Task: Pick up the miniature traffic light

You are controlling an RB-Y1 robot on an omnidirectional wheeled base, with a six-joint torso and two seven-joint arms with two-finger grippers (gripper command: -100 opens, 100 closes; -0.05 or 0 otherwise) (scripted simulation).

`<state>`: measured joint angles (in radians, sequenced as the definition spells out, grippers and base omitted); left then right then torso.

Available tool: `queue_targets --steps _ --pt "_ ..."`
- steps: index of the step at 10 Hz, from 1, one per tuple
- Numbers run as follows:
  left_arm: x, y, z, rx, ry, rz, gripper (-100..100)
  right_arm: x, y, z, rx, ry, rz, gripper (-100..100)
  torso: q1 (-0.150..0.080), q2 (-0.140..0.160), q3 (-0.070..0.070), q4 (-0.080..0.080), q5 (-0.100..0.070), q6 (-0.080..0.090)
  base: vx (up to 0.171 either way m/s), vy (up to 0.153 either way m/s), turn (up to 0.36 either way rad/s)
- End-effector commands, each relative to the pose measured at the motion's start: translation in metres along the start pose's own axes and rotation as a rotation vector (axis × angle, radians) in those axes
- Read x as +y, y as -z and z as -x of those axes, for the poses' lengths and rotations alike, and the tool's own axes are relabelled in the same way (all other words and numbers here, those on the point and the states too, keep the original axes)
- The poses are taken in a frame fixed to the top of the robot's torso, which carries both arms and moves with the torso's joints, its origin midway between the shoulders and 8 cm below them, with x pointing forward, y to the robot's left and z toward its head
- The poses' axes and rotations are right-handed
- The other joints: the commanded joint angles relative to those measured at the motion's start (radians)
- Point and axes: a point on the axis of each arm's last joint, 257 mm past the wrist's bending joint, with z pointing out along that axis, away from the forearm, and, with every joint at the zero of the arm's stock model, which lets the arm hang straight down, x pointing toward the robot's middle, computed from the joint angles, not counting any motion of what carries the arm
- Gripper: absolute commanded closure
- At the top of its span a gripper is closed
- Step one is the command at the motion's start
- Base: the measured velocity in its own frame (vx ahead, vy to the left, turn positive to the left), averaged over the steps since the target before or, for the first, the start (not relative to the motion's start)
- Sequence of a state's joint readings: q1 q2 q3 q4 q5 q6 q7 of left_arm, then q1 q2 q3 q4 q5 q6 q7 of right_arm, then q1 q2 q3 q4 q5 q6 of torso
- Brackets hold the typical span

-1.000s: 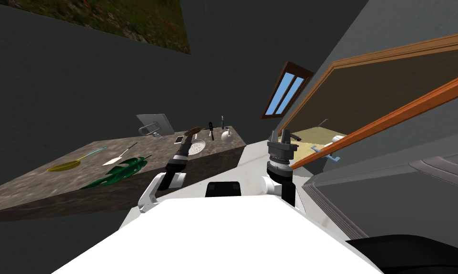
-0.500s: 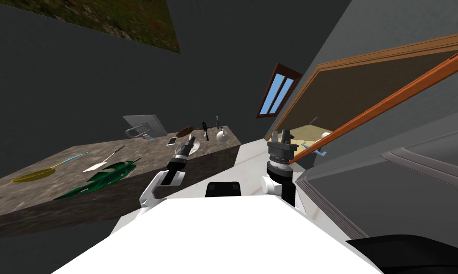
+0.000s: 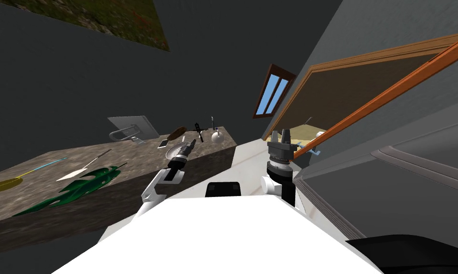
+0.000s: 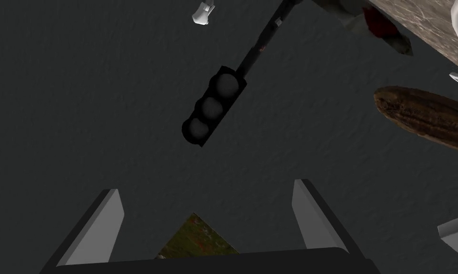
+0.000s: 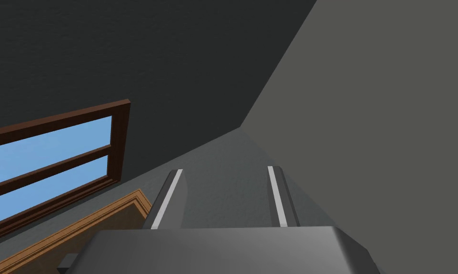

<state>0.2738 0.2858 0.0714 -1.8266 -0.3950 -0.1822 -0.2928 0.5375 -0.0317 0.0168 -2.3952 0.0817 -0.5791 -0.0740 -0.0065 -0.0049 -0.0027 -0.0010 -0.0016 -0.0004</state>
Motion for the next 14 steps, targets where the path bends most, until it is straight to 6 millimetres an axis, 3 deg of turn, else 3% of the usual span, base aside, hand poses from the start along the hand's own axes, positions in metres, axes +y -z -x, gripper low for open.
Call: queue_targets --steps 1,7,11,14 --pt "0.019 -0.003 -0.002 0.020 -0.068 0.030 -100 0.000 0.000 0.000 0.000 0.000 0.000 0 0.000 0.000 0.000 0.000 0.000 0.000 0.083 -0.100 -0.021" --pt "0.079 -0.007 0.003 0.083 -0.300 0.110 -100 0.000 0.000 0.000 0.000 0.000 0.000 0 0.002 -0.003 -0.002 -0.001 0.000 0.000 0.115 -0.096 0.009" --pt "0.119 -0.008 0.022 0.117 -0.460 0.153 -100 0.000 0.000 0.000 0.000 0.000 0.000 0 0.001 -0.003 -0.002 -0.001 0.000 0.000 0.124 -0.097 0.043" --pt "0.138 -0.008 0.034 0.131 -0.536 0.174 -100 0.000 0.000 0.000 0.000 0.000 0.000 0 0.000 -0.003 -0.002 -0.001 0.000 0.000 0.115 -0.108 0.040"
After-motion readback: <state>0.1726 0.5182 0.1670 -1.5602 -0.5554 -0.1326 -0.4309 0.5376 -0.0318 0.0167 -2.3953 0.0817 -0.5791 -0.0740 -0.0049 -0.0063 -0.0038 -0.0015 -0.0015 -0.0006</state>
